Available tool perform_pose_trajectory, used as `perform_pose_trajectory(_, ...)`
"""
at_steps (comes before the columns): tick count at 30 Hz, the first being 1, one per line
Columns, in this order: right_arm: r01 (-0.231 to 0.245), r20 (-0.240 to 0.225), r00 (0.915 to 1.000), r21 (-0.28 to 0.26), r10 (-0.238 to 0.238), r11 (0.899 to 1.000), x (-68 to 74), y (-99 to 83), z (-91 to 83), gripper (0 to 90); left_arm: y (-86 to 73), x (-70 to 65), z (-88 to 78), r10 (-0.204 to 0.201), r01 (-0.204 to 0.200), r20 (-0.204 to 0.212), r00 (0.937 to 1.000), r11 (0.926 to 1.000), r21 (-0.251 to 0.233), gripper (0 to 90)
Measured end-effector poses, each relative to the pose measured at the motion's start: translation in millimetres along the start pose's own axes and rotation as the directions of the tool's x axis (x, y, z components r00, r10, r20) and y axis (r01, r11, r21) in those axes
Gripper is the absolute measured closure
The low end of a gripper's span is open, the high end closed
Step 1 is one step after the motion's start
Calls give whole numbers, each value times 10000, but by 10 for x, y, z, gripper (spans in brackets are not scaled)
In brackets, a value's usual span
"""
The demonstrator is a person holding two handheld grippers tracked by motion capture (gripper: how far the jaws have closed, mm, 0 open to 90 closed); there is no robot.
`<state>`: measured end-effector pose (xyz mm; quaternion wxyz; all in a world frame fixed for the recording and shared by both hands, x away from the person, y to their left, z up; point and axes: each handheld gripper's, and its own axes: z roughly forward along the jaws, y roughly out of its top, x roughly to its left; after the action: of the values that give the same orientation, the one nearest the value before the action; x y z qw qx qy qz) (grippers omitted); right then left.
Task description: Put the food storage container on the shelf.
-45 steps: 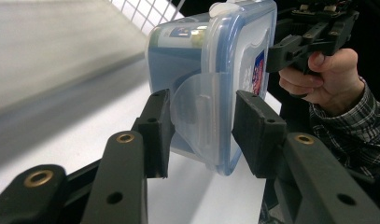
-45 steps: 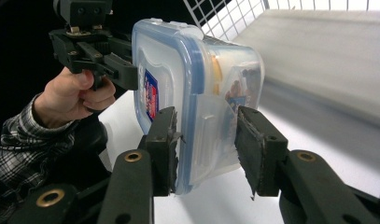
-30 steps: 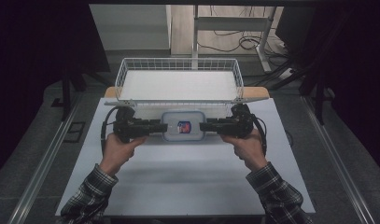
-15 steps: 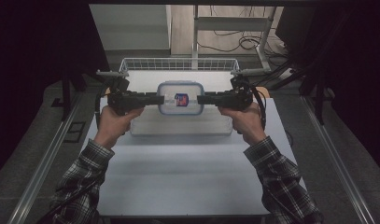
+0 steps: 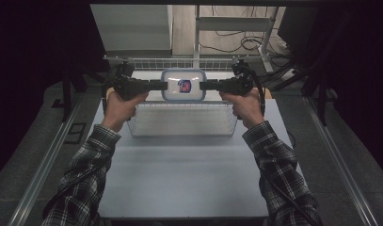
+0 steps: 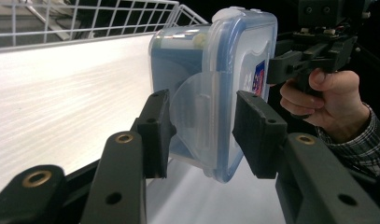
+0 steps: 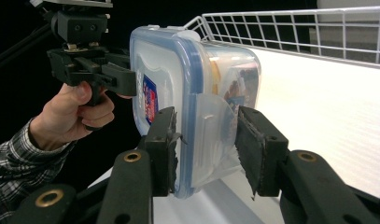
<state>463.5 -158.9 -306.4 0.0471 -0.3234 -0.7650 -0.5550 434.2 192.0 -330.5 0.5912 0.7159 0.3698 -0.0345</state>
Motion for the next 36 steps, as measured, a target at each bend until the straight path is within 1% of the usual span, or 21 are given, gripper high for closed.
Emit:
perform_pose_trajectory(1,-47,30,10000,37,47,10000,-26,5,16,583,-5,63,31,-161,160,22,9999,9999,20,573)
perform_pose_trajectory(3,-191,63,9998,94,191,9998,-73,11,47,582,-15,115,57,-290,290,52,9996,9996,14,573)
perform_pose_trajectory(6,-331,108,9994,193,329,9993,-127,17,81,581,-25,166,89,-449,449,43,9990,9990,61,572)
perform_pose_trajectory(9,-495,101,9987,147,493,9987,-176,19,110,580,-19,196,108,-518,518,-54,9986,9986,90,571)
perform_pose_trajectory(10,-495,101,9987,147,493,9987,-176,19,110,580,-19,196,108,-518,518,-54,9986,9986,90,570)
perform_pose_trajectory(12,-707,69,9975,166,706,9974,-225,17,143,578,-16,213,116,-522,524,-130,9986,9985,163,568)
perform_pose_trajectory(13,-778,71,9970,186,776,9968,-237,16,155,577,-19,229,125,-433,439,-251,9987,9987,247,566)
perform_pose_trajectory(18,-905,28,9959,203,904,9957,-271,17,189,574,-14,232,126,-228,239,-347,9991,9993,300,554)
perform_pose_trajectory(20,-873,121,9961,189,870,9960,-271,22,193,567,-3,219,133,-38,56,-476,9989,9993,379,548)
perform_pose_trajectory(23,-897,129,9959,144,895,9959,-281,24,202,559,2,222,138,32,-13,-491,9988,9993,386,542)
perform_pose_trajectory(25,-666,530,9965,279,651,9974,-268,28,205,581,8,220,142,84,-64,-529,9986,9992,387,544)
perform_pose_trajectory(27,-504,681,9965,427,474,9978,-251,29,224,580,12,232,159,14,10,-543,9985,9991,430,528)
perform_pose_trajectory(28,-504,681,9965,427,474,9978,-251,29,224,580,12,232,159,14,10,-543,9985,9991,430,525)
perform_pose_trajectory(29,-392,876,9955,409,355,9984,-241,33,233,589,19,249,161,-52,77,-570,9984,9990,434,525)
perform_pose_trajectory(30,-368,915,9953,412,329,9985,-240,37,233,604,19,249,161,-52,77,-570,9984,9990,434,523)
perform_pose_trajectory(31,-315,999,9946,459,268,9984,-236,41,233,610,33,255,164,-54,86,-728,9973,9990,437,520)
perform_pose_trajectory(32,-248,1075,9940,511,192,9984,-232,43,236,619,33,255,164,-54,86,-728,9973,9990,437,508)
perform_pose_trajectory(33,-177,1150,9933,605,107,9980,-225,42,242,624,52,242,171,155,-94,-1113,9937,9984,554,492)
perform_pose_trajectory(34,-99,1278,9918,705,8,9975,-215,40,251,629,60,238,181,172,-98,-1270,9918,9982,591,474)
perform_pose_trajectory(35,-32,1375,9905,755,-72,9971,-206,38,262,620,67,238,189,210,-129,-1336,9908,9981,609,459)
perform_pose_trajectory(36,-59,1351,9908,718,-39,9974,-204,36,268,620,74,237,194,270,-183,-1418,9895,9979,619,450)
